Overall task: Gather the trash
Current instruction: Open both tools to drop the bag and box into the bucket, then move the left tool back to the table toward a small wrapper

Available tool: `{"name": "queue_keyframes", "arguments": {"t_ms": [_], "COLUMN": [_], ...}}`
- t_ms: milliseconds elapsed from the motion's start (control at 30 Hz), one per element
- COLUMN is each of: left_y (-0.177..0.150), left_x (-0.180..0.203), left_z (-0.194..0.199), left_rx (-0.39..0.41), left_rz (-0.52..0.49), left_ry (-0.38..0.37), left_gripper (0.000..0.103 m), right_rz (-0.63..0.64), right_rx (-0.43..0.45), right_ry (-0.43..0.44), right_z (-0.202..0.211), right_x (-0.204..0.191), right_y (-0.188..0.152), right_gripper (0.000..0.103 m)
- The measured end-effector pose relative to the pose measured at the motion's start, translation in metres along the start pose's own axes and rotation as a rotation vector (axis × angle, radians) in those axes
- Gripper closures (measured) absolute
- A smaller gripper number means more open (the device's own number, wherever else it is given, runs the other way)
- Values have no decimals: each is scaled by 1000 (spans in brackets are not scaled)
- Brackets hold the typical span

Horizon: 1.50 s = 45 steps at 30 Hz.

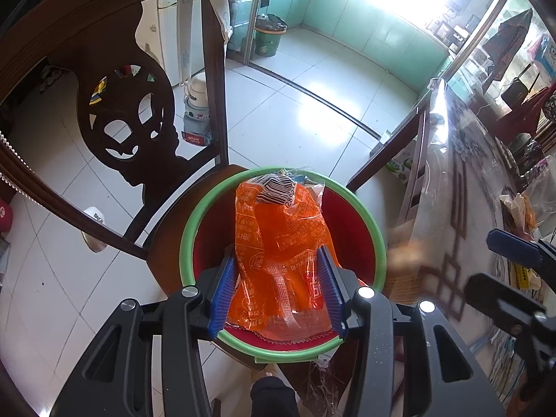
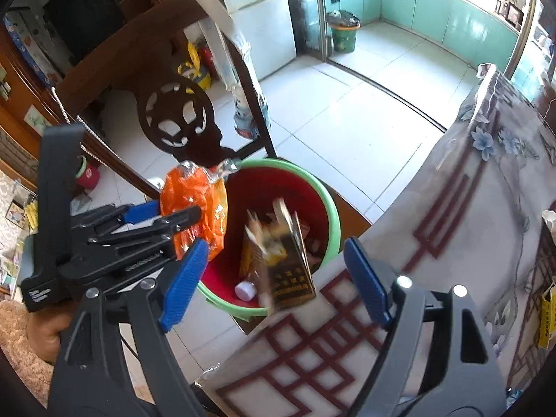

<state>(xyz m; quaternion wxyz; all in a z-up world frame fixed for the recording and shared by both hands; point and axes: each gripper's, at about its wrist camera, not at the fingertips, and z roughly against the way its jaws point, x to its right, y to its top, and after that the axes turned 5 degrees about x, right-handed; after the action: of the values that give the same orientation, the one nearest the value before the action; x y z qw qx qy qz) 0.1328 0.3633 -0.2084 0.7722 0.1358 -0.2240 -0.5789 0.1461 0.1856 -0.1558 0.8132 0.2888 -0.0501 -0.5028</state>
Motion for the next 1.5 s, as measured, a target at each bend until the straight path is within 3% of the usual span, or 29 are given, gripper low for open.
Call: {"name": "queue_keyframes", "arguments": {"t_ms": [333,533,667,800,967,1167,1300,1500], "left_y": [2,0,0,-6,-12,-18,-28,-51], "left_x": [0,-9,-13,-14,-8,21,48,135], "left_z": [-6,13,12,15,30,56,78,87], "left_rx": [-6,27,8,0,27,81,128,137], "left_rz": [30,80,93,109,112,66,69,-38], "left_ry": [6,27,61,76,72,42,-15,-103], "left_gripper": [60,60,59,39,33,31,30,30], "right_rz": [-105,-171,-147,-80,0,-51,-113,-182], "right_rx": [57,46,16,21,36,59,127,129], "right_ry": [-67,-131,-116,-71,-39,-69,-94,-157], "right_z": [33,38,26,22,29,46,80,127], "right_x": [43,71,65,41,20,48,81,139], "right_y": [-15,-18,-12,-9,-20,-38,-58,-116], "right_gripper": [18,17,17,17,17,17,14,13]}}
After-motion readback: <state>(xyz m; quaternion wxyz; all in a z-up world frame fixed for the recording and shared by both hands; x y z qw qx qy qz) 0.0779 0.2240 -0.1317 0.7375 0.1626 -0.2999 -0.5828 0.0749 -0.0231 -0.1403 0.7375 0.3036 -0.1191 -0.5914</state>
